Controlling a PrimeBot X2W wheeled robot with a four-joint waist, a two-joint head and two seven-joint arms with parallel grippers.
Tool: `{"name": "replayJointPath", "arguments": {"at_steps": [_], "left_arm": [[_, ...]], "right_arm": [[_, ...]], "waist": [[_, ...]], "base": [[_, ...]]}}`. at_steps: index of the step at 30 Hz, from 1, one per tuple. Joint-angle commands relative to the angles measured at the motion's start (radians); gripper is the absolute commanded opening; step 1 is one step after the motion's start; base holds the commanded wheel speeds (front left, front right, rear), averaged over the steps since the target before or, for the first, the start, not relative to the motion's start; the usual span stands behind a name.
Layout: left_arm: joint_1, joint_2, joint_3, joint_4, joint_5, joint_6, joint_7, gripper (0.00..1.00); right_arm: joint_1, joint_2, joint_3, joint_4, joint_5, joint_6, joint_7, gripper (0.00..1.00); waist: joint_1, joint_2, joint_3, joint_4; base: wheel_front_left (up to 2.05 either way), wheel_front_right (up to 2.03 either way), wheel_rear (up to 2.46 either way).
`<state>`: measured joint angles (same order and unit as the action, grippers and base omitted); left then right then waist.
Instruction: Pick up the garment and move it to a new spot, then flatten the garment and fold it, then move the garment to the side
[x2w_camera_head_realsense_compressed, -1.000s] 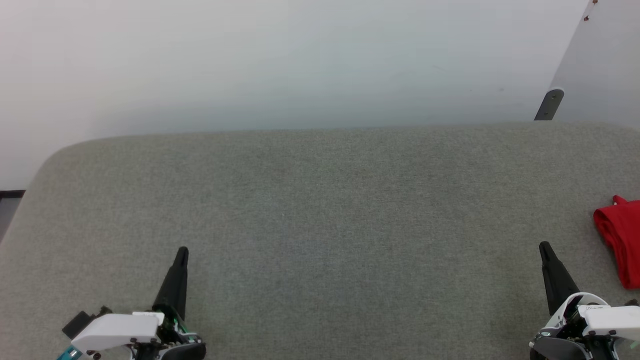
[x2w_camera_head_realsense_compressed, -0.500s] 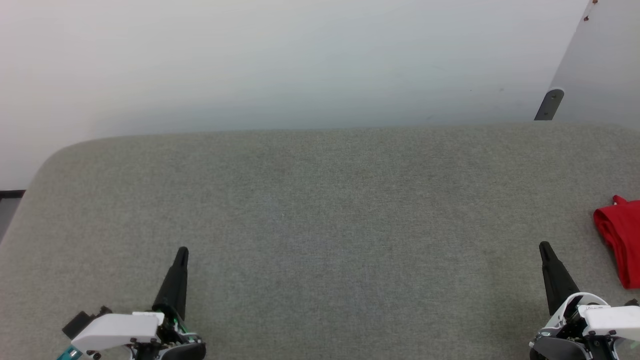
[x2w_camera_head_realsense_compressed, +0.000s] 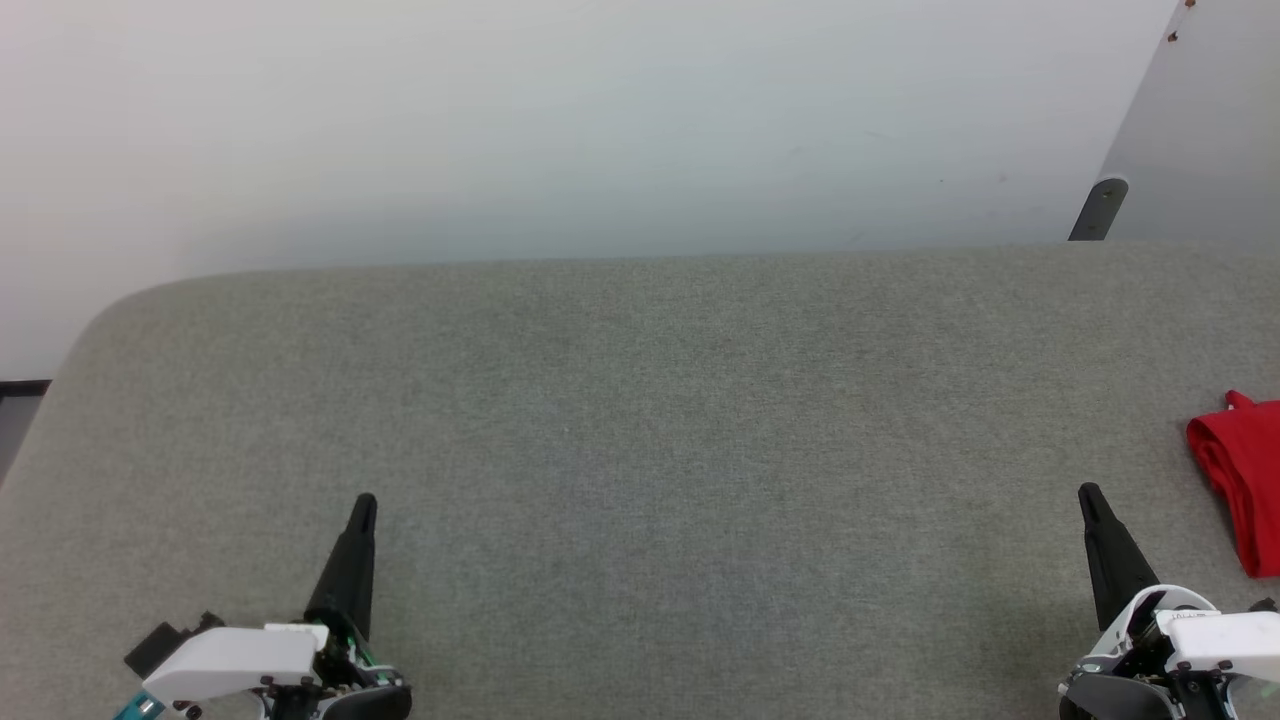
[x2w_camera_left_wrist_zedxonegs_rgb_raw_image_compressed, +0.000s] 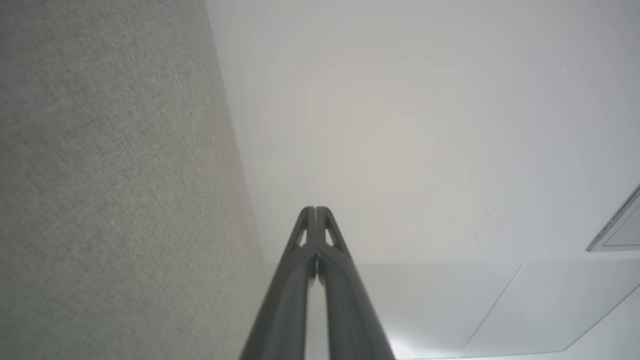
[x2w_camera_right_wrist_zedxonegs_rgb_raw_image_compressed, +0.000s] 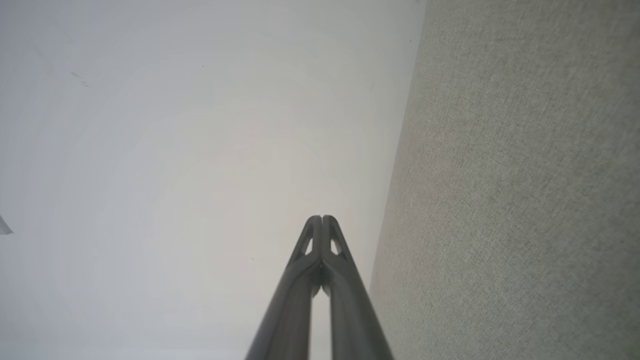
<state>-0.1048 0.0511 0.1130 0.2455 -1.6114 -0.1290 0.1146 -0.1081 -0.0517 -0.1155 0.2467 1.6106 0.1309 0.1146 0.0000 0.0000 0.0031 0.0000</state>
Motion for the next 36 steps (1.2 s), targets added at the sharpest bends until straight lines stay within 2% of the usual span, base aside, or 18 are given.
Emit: {"name": "replayJointPath", "arguments": {"at_steps": [1, 36], "left_arm": [[-0.010, -0.002, 0.003, 0.001, -0.002, -0.003, 0.003, 0.00], [-0.010, -0.002, 0.004, 0.001, -0.001, -0.003, 0.003, 0.00]], "right_arm": [[-0.004, 0.004, 0.000, 0.000, 0.003, 0.000, 0.001, 0.00], [-0.004, 0.004, 0.001, 0.000, 0.004, 0.000, 0.001, 0.00]], "waist": [[0.0000, 0.0000, 0.000, 0.000], [0.0000, 0.0000, 0.000, 0.000]], "base": [[0.00, 0.00, 0.00], [0.00, 0.00, 0.00]]}}
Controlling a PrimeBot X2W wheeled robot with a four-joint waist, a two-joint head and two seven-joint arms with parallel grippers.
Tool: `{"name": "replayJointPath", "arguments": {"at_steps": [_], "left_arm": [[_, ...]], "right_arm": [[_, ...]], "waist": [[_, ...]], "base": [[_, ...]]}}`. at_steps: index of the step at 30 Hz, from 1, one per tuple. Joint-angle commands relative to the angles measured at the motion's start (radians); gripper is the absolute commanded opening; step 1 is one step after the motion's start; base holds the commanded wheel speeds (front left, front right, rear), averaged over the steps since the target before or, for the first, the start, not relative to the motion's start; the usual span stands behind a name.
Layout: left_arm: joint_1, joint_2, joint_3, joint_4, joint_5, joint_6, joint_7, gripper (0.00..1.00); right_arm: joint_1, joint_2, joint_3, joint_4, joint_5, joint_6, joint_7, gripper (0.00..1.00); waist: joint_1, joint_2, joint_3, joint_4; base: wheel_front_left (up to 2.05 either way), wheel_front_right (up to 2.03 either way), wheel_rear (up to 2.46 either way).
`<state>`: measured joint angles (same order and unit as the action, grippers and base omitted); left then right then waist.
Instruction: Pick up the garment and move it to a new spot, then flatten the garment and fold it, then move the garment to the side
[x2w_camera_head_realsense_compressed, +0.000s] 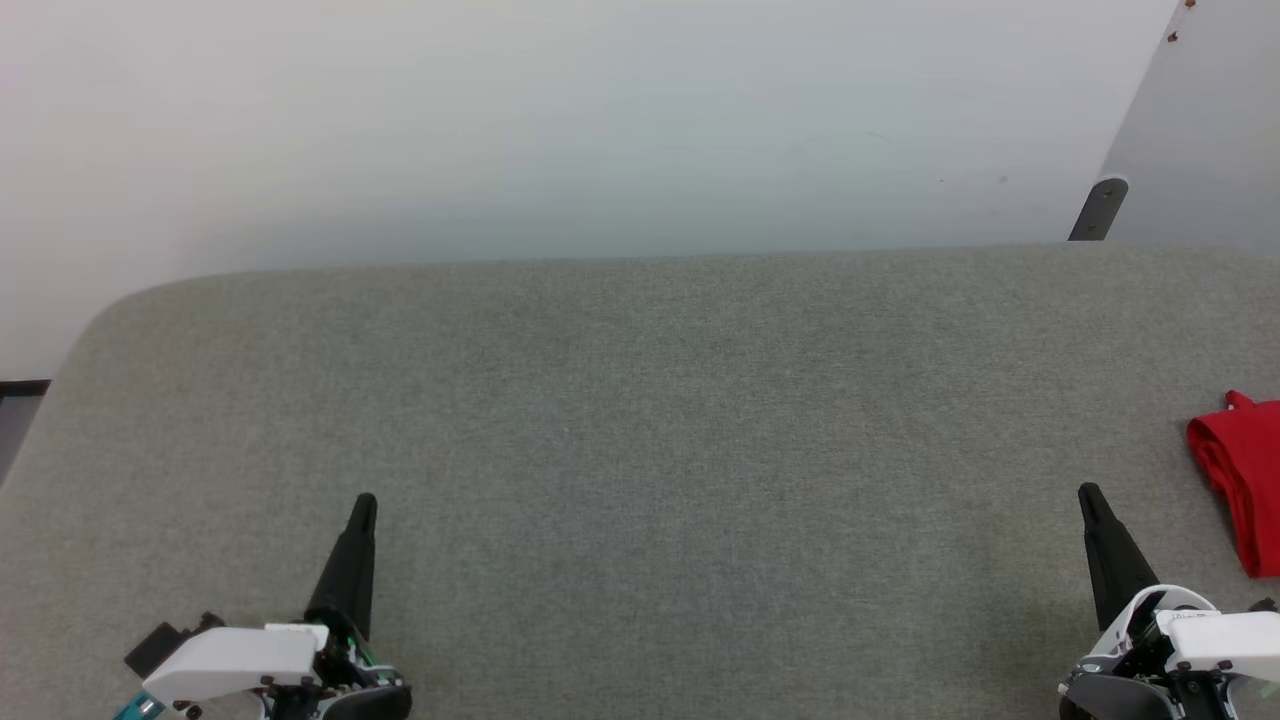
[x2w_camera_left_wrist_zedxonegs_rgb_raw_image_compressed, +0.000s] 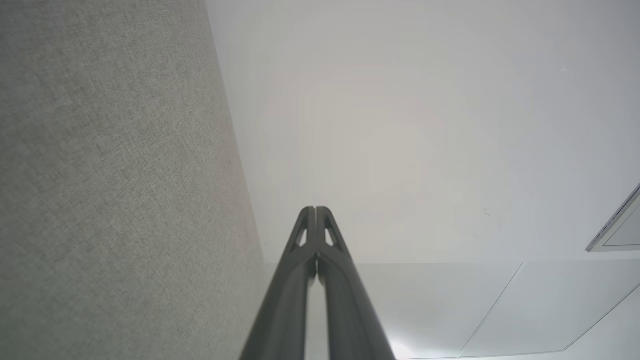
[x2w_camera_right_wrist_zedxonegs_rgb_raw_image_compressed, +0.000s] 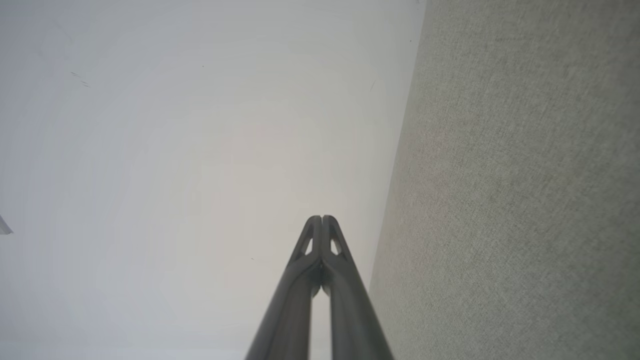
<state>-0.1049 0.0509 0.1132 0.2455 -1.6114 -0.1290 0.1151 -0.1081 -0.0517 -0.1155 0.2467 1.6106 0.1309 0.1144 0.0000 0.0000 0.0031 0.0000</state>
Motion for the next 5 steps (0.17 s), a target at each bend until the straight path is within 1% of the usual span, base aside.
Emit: {"name": "replayJointPath", "arguments": {"at_steps": [1, 5], "left_arm": [[-0.010, -0.002, 0.003, 0.001, -0.001, -0.003, 0.003, 0.00], [-0.010, -0.002, 0.003, 0.001, -0.001, -0.003, 0.003, 0.00]], "right_arm": [[-0.004, 0.004, 0.001, 0.000, 0.004, 0.000, 0.001, 0.00], [-0.004, 0.004, 0.001, 0.000, 0.004, 0.000, 0.001, 0.00]], "waist": [[0.0000, 0.0000, 0.000, 0.000], [0.0000, 0.0000, 0.000, 0.000]], "base": [[0.00, 0.00, 0.00], [0.00, 0.00, 0.00]]}}
